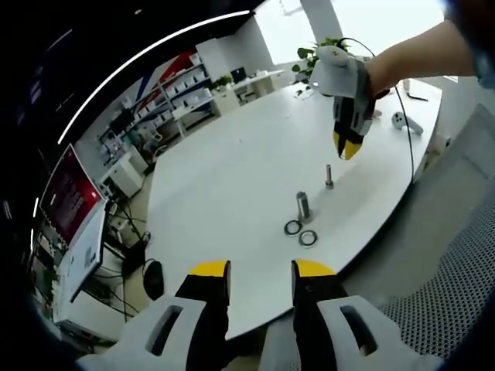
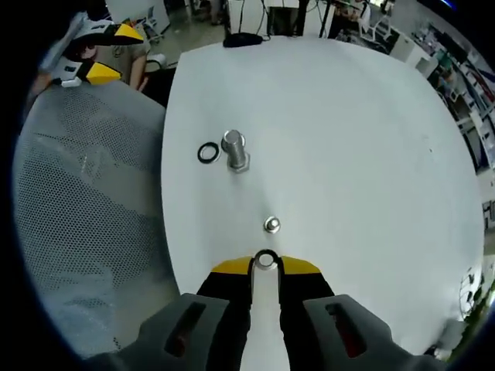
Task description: Place the washer onto the threaded stud by aligning its center hole with the stud, sliding it down to the base, and recovering from edge contact or off-axis alignment until the washer reaches the visible bottom stop.
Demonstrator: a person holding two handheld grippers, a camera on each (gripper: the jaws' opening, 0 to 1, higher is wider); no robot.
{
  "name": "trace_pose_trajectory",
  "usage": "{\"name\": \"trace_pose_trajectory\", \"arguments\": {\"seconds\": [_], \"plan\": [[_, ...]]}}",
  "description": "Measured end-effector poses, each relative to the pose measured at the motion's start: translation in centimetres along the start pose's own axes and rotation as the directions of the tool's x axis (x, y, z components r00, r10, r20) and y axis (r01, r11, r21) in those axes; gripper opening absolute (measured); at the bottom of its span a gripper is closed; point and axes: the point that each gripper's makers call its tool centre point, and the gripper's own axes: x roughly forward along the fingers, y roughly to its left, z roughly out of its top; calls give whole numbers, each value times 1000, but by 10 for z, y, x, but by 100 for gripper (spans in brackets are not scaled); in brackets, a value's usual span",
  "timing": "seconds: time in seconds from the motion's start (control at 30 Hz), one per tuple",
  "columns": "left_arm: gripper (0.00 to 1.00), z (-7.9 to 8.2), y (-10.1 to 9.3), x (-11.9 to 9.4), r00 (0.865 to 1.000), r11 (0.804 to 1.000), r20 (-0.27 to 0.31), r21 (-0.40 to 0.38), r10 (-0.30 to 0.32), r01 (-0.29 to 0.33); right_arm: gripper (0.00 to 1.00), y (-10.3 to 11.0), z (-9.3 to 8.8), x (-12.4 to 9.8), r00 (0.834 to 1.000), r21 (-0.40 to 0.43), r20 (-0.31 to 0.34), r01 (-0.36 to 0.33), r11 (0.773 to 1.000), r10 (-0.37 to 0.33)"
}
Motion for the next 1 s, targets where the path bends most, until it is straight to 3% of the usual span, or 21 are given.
{"name": "trace_pose_trajectory", "arguments": {"seconds": [1.0], "plan": [[29, 1, 1, 0, 1000, 1000, 7, -4, 2, -2, 14, 12, 26, 4, 998, -56, 62, -12, 998, 16]]}}
